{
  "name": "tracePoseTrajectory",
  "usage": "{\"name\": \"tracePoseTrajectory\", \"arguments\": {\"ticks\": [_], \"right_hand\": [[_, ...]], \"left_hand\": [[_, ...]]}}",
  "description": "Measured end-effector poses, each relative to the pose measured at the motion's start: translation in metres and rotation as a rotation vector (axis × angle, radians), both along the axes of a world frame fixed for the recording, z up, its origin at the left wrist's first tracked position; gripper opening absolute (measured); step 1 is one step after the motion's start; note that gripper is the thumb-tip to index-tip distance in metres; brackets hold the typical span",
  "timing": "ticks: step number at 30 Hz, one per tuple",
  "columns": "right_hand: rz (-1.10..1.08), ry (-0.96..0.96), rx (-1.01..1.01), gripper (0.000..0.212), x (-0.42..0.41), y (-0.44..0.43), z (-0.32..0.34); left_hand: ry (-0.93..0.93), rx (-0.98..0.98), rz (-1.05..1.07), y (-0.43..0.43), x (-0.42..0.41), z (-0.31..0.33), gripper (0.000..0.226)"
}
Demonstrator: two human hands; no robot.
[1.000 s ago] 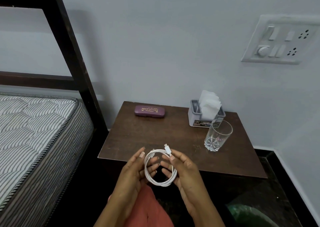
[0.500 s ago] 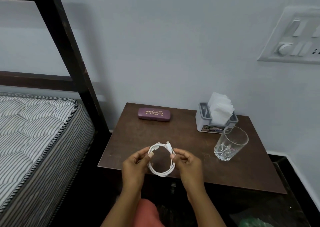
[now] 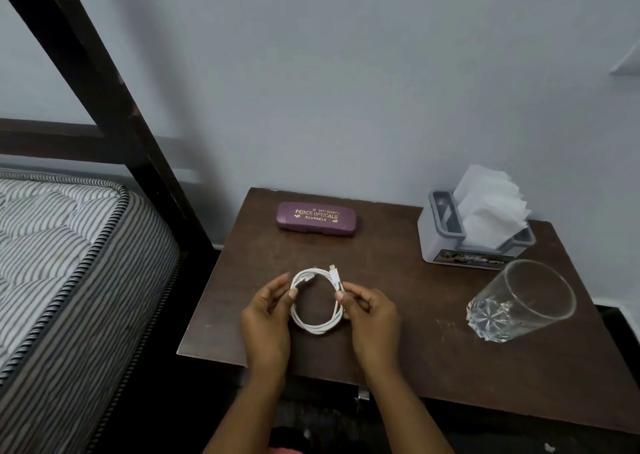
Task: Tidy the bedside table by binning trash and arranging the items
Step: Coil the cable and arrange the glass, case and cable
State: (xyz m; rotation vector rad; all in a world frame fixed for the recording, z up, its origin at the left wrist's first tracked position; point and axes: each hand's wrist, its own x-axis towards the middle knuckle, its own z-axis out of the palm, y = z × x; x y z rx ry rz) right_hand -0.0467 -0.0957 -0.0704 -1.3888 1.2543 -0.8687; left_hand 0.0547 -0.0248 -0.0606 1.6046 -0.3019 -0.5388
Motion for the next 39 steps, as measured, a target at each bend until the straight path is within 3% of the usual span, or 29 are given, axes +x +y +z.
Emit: {"name": "tracePoseTrajectory", "arguments": {"ticks": [14, 24, 28, 32, 39], "right_hand": [[0.079, 0.241, -0.242, 0.012, 0.011, -0.013, -0.005], [-0.038, 0.049, -0.13, 0.019, 0.006, -0.021, -0.009], [-0.042, 0.031, -0.096, 0.032, 0.01, -0.041, -0.005], [0.094, 0.117, -0.019, 0.049, 0.027, -0.072, 0.004], [0.121, 0.224, -0.063, 0.05, 0.038, -0.093, -0.003]], "left_hand": [[-0.413, 0.458, -0.003, -0.017, 0.006, -0.012, 0.019], [-0.327, 0.222, 0.048, -0.014, 0.023, -0.008, 0.028], [-0.398, 0.233, -0.087, -0.027, 0.067, -0.016, 0.044], [-0.35, 0.255, -0.239, -0.054, 0.096, -0.018, 0.059], [-0.393, 0.269, -0.281, -0.082, 0.104, -0.025, 0.064]]}}
